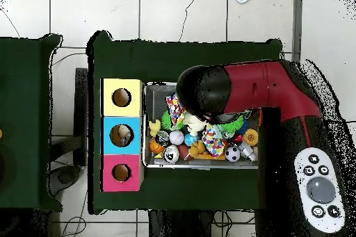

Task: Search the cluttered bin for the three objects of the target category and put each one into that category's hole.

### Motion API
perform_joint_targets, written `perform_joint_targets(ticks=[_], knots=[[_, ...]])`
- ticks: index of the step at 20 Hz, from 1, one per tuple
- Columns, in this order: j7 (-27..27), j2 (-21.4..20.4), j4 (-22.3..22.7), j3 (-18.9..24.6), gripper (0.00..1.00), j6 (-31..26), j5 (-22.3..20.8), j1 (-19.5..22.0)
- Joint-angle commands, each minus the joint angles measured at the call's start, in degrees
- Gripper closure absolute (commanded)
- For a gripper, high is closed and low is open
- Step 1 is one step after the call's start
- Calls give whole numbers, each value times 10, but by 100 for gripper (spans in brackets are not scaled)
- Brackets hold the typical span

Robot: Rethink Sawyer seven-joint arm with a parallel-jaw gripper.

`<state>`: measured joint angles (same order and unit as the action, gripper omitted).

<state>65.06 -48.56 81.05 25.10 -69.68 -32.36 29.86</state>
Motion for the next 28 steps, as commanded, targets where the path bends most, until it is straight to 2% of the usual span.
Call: perform_joint_targets(ticks=[1, 5, 14, 22, 24, 28], knots=[[166, -5, 99, -47, 100, 12, 42, -37], [194, -16, 125, -68, 100, 37, 64, -66], [238, -47, 163, -112, 100, 44, 119, -133], [274, -94, 232, -147, 100, 70, 162, -192], [287, -94, 243, -155, 100, 81, 167, -207], [321, -65, 239, -167, 100, 110, 170, -237]])
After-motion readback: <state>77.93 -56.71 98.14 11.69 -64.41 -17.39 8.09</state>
